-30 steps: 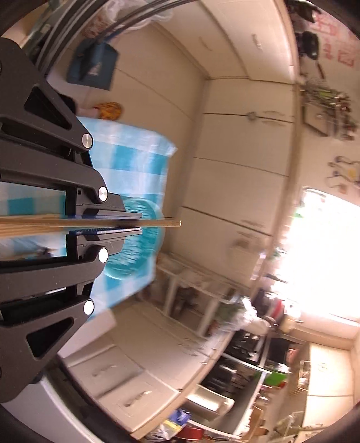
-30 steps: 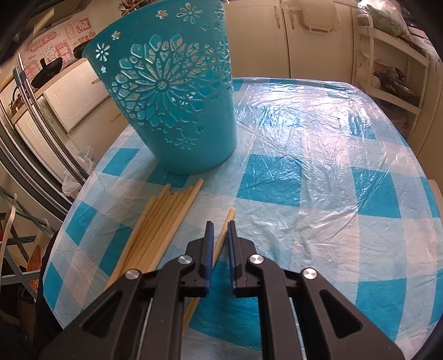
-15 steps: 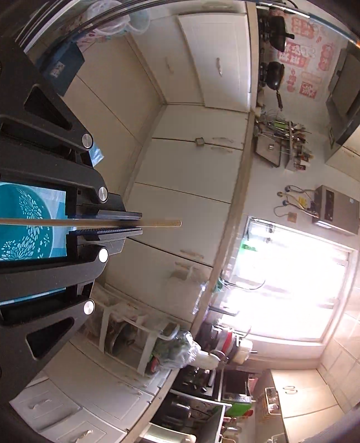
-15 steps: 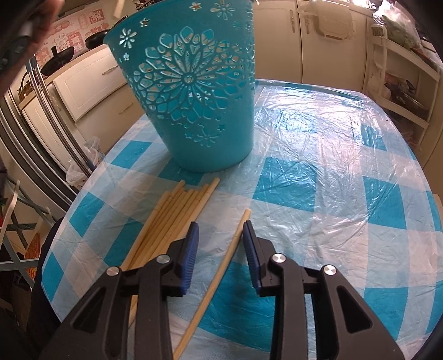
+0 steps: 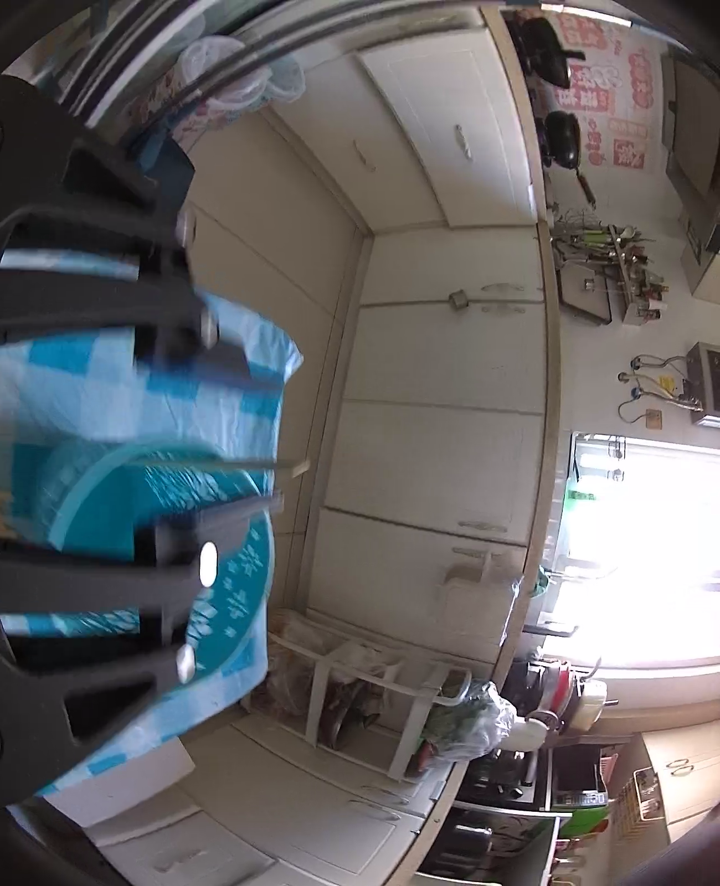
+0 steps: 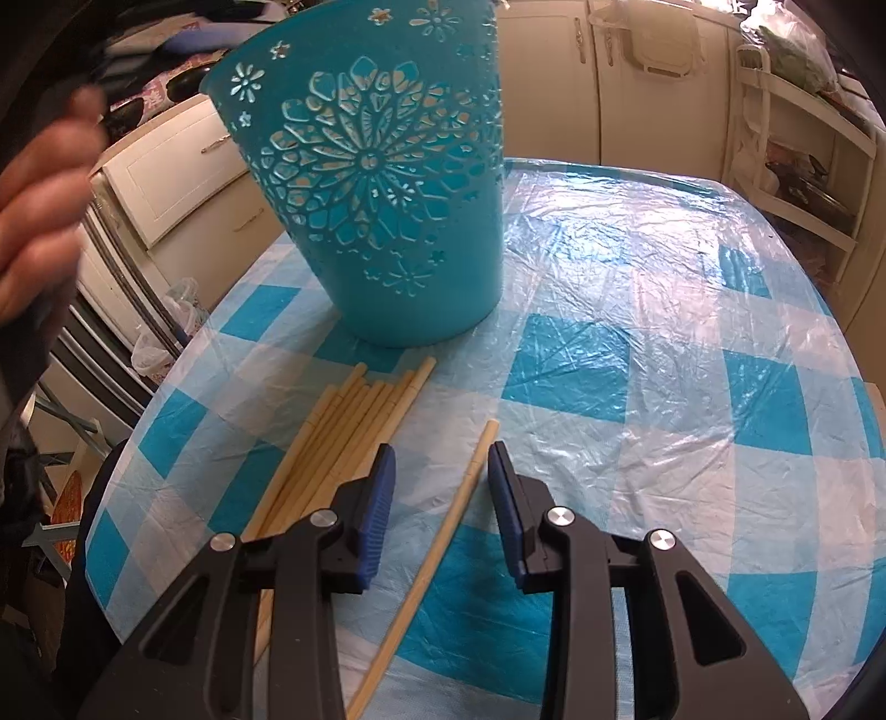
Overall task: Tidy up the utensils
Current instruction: 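Lift the chopstick over the teal basket and release it inside, then grasp a single chopstick with the right gripper while the left gripper withdraws, then raise the chopstick over the teal basket and open the right gripper, then bring the left gripper back down to the chopstick bundle, then close the left gripper on one chopstick from the bundle, then lift the chopstick over the teal basket and drop it in, then withdraw the open left gripper from the basket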
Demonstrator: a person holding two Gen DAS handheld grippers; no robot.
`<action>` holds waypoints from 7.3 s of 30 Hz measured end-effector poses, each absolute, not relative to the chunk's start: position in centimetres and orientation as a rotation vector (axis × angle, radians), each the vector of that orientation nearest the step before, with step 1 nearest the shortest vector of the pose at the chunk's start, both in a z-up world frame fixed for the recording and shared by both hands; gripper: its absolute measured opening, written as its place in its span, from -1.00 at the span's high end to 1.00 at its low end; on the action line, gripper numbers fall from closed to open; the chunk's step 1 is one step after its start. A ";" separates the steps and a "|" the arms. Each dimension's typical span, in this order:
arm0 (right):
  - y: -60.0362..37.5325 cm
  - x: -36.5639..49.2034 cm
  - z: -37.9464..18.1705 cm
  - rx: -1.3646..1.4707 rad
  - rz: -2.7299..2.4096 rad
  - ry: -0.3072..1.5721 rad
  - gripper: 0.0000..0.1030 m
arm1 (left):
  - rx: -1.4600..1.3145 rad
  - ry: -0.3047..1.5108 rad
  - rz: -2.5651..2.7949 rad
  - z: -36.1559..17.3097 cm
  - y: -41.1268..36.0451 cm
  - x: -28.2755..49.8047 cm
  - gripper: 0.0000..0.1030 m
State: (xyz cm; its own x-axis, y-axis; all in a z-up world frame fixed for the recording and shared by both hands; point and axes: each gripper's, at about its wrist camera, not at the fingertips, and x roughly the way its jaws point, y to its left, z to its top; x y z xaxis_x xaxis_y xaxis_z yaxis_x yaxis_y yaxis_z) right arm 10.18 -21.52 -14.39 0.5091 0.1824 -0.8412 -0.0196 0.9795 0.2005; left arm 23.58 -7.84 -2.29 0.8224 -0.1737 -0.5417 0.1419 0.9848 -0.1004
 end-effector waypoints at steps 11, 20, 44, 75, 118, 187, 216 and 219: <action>-20.4 10.0 -14.1 0.019 0.025 1.077 0.77 | -0.076 0.693 -0.069 -6.1 1.2 18.3 -0.64; -20.6 10.5 -13.9 -0.088 0.075 1.168 0.86 | -0.080 0.851 -0.114 -11.2 1.8 17.2 -0.64; -23.8 16.4 7.0 0.407 0.070 0.345 0.89 | -0.039 1.016 -0.140 -14.1 0.9 14.9 -0.68; -20.1 6.5 -2.4 0.230 -0.058 0.552 0.20 | -0.111 1.032 -0.112 -14.0 2.6 13.6 -0.69; -20.5 9.2 -14.6 0.193 0.027 1.035 0.89 | 0.029 1.100 -0.320 -14.4 -7.2 15.1 -0.67; -21.7 9.1 -14.5 0.279 0.060 1.019 0.85 | -0.224 0.456 -0.411 9.5 -7.5 23.9 0.90; -22.1 9.1 -14.6 0.307 0.072 1.015 0.84 | -0.074 0.544 -0.162 -1.7 -4.5 20.8 -0.57; -21.8 9.1 -14.5 0.277 0.061 1.016 0.84 | -0.056 0.589 -0.119 -3.9 -2.0 19.0 -0.72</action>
State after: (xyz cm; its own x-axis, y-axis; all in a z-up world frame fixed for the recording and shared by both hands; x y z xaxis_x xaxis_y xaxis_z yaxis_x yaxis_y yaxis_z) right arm 9.06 -21.76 -14.47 0.5282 0.1789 -0.8301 0.0775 0.9633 0.2569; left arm 19.01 -2.01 -3.91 0.8251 -0.1281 -0.5503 0.0960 0.9916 -0.0868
